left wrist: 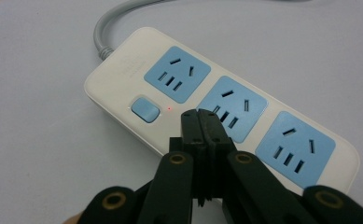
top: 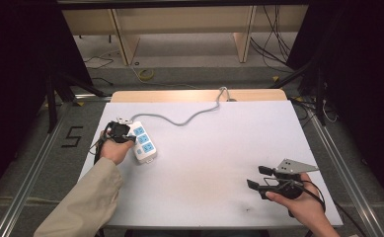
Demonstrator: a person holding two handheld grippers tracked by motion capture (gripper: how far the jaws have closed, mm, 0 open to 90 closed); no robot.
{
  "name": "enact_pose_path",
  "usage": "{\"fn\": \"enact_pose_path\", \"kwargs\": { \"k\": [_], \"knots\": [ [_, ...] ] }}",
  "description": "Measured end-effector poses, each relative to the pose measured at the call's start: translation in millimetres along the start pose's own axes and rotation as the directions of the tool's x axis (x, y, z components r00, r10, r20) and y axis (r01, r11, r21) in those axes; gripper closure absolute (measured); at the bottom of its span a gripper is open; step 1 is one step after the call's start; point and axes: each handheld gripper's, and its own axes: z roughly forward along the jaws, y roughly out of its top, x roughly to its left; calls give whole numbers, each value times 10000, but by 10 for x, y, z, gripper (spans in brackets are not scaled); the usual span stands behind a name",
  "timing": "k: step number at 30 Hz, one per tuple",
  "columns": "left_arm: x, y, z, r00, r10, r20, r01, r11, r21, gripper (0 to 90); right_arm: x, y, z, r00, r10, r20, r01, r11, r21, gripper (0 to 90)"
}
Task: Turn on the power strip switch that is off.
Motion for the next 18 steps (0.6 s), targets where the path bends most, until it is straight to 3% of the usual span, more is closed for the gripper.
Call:
{"fn": "enact_pose_path", "kwargs": {
  "k": [18],
  "knots": [
    [-28,0,16,9999,112,66,-112,9999,130,899,3,0,3,10000,28,-21,-28,10000,18,310]
  ]
}}
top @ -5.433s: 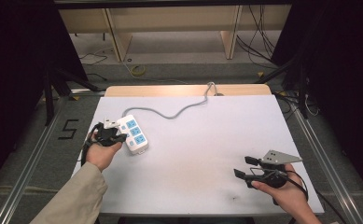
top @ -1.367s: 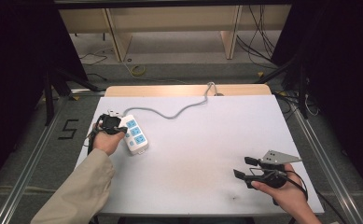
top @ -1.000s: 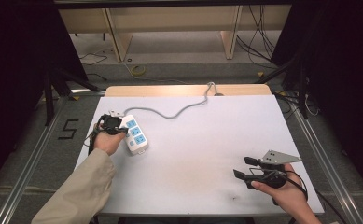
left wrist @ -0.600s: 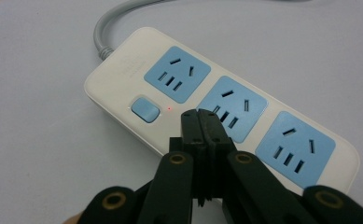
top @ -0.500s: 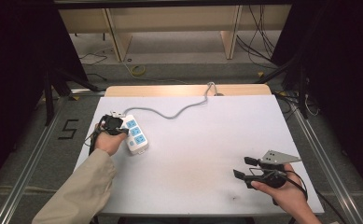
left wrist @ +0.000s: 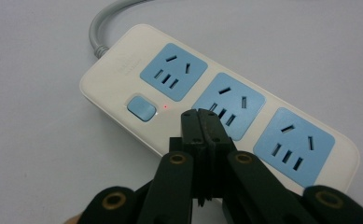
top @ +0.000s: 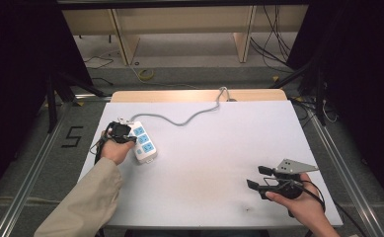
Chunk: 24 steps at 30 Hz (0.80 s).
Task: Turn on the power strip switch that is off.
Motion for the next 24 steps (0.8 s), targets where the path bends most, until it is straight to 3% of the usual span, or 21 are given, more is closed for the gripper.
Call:
{"fn": "enact_pose_path", "kwargs": {
  "k": [11,20,24],
  "knots": [
    [-51,45,19,9994,-118,-319,126,9996,259,900,2,0,-2,10000,-17,1,17,10000,-18,310],
    [-38,53,25,9985,-478,-251,485,9984,294,900,4,0,-5,10000,-62,-5,62,10000,-32,309],
    [-21,51,19,9970,-231,-738,266,9986,463,900,7,0,-6,10000,-48,-3,48,10000,-52,309]
  ]
}}
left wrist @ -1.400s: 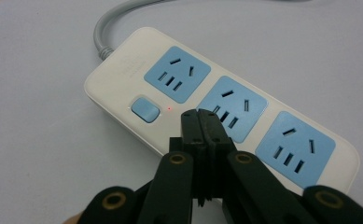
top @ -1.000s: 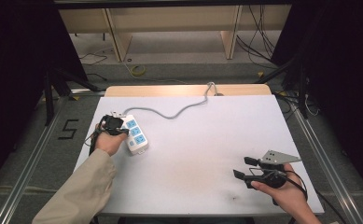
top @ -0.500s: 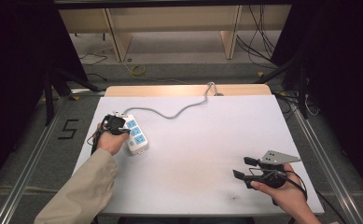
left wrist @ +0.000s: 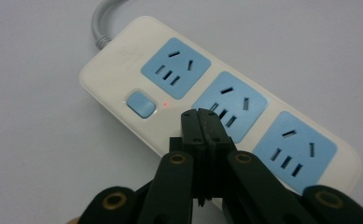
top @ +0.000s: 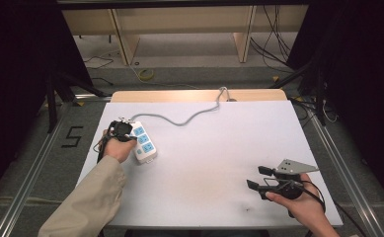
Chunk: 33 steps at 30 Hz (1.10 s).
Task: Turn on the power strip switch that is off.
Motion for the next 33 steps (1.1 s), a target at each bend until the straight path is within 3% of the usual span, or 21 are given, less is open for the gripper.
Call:
{"fn": "enact_pose_path", "kwargs": {
  "k": [1,3,4,6,15,33],
  "knots": [
    [16,-5,4,9999,-47,162,49,9999,-89,900,0,0,0,10000,8,3,-8,10000,-4,309],
    [42,-9,9,9952,-554,801,572,9982,-195,900,-3,0,2,10000,-4,-7,4,10000,6,309],
    [38,-8,11,9945,-566,880,586,9981,-202,900,-3,0,3,10000,-10,-8,10,10000,29,309],
    [13,-2,11,9963,-401,760,416,9990,-188,900,1,2,6,10000,-2,-18,2,10000,35,309],
    [9,3,-2,9978,-502,436,507,9986,-126,900,-1,-1,-3,10000,22,-16,-22,10000,-16,309],
    [-6,17,3,9988,-336,368,330,9993,175,900,2,1,2,10000,7,-31,-7,10000,-6,308]
  ]
}}
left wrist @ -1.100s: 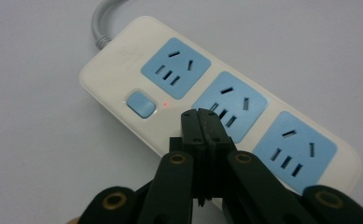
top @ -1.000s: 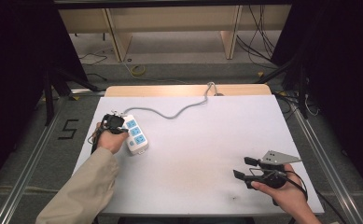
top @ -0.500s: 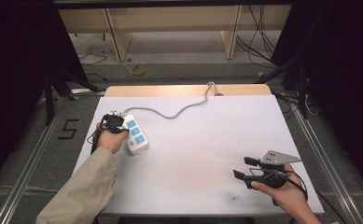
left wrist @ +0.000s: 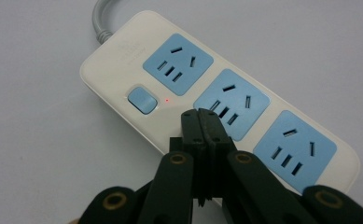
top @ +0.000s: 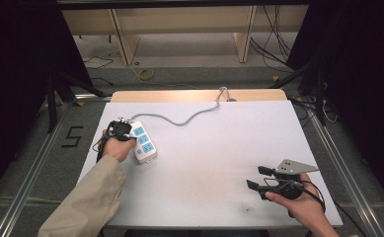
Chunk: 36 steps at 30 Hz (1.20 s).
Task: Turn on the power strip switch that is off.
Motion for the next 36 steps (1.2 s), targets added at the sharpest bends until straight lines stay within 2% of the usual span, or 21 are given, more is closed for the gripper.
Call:
{"fn": "enact_pose_path", "kwargs": {
  "k": [18,26,36],
  "knots": [
    [-58,36,19,9990,45,-438,-29,9993,360,900,5,-1,-1,10000,10,-17,-10,10000,13,307],
    [-68,32,22,9989,134,-453,-121,9995,289,900,7,0,-1,10000,12,-16,-12,10000,-8,307],
    [-48,32,17,9993,48,-358,-37,9995,328,900,4,0,-2,10000,-8,-24,8,10000,23,307]
  ]
}}
